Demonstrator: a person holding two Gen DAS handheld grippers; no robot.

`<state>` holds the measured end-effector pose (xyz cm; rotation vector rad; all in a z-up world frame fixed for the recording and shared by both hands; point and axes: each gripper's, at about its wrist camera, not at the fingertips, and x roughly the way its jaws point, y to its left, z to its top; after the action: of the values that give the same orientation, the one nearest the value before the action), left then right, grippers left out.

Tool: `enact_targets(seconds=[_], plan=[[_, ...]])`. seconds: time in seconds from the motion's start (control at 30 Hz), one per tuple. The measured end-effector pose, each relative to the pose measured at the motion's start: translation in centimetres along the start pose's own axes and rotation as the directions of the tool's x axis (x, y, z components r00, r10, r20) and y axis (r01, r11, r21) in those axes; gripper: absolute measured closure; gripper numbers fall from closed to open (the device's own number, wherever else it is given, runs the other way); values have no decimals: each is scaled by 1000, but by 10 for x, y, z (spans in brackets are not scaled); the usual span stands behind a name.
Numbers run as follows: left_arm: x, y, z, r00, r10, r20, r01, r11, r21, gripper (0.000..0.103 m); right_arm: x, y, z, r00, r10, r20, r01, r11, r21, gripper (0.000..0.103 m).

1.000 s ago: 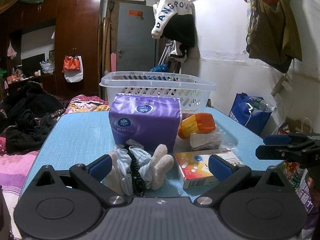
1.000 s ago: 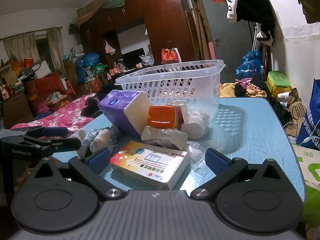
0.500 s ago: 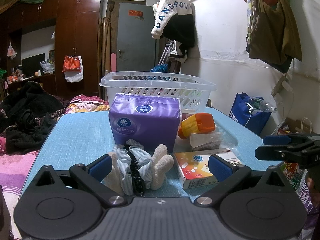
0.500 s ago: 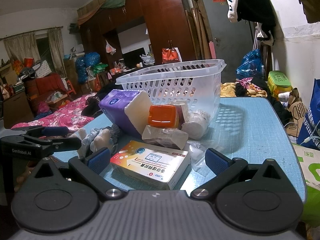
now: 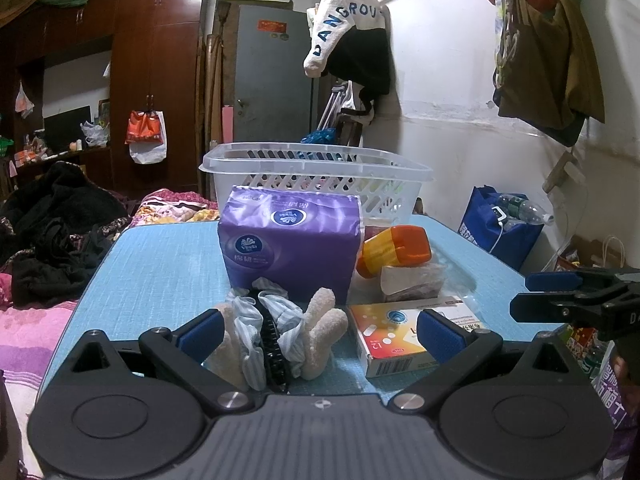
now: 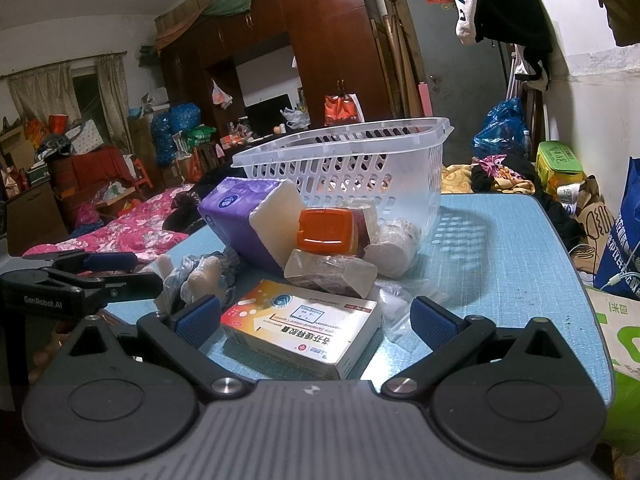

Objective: Organize objects

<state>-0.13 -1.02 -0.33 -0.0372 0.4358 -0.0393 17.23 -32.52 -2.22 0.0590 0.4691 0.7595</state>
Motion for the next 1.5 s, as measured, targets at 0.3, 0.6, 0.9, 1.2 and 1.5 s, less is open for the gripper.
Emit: enact_targets(seconds=[0.3, 0.6, 0.9, 1.2, 1.5], plan=[[0, 0, 0, 1000, 0, 0, 0, 1000, -1, 0, 0, 0, 0, 1000, -1, -1, 1, 1000, -1, 0], [2, 2, -1, 1000, 13, -5, -13, 1000, -7, 0, 0, -1, -1, 1000, -2, -3, 2, 1000, -2, 0], [1, -2, -1, 999, 46, 16, -47, 999, 13, 0, -1, -2, -1, 1000, -7, 0, 7, 1000, -6, 0], [-2, 1, 2, 980, 83, 181, -96, 993, 62, 0, -6, -3, -6, 978, -93, 186, 110, 990, -86, 0], [-3, -30, -21, 959, -212, 187, 177, 966, 190, 2, 4, -22, -26, 993, -61, 97, 68, 995, -71, 0]])
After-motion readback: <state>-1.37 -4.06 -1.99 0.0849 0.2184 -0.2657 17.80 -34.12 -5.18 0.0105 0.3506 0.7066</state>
